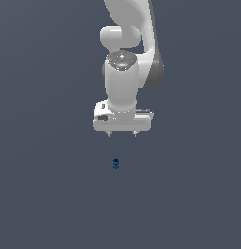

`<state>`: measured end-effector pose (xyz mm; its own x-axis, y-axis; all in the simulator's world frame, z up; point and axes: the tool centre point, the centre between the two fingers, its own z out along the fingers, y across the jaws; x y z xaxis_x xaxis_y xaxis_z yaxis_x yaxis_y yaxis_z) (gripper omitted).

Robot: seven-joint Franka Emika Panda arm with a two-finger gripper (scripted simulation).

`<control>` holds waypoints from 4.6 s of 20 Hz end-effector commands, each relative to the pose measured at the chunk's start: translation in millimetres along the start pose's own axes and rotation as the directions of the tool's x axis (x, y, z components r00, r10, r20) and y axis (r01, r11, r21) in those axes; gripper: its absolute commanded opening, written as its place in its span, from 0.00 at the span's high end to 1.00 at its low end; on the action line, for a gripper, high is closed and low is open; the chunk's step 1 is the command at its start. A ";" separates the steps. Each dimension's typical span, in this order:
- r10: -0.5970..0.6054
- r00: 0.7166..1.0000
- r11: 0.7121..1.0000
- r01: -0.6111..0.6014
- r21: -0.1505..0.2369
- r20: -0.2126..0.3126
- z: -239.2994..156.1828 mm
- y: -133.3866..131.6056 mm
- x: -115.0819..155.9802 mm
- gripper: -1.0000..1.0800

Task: Pick up the object and move it to a goal position.

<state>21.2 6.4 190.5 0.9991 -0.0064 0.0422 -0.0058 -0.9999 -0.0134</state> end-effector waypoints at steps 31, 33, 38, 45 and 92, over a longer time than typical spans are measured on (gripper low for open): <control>-0.129 0.991 0.992 0.130 -0.009 0.029 56.9 9.0 38.3 0.04; -0.143 0.989 0.990 0.144 -0.008 0.033 68.0 14.6 43.0 0.04; -0.169 0.985 0.986 0.169 -0.006 0.040 88.7 25.0 50.6 0.04; -0.181 0.982 0.983 0.182 -0.006 0.044 99.5 30.6 54.0 0.04; -0.182 0.982 0.983 0.182 -0.005 0.044 48.2 12.4 60.4 1.00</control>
<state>82.7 -8.5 128.1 0.9844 0.1761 -0.0011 0.1761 -0.9844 -0.0002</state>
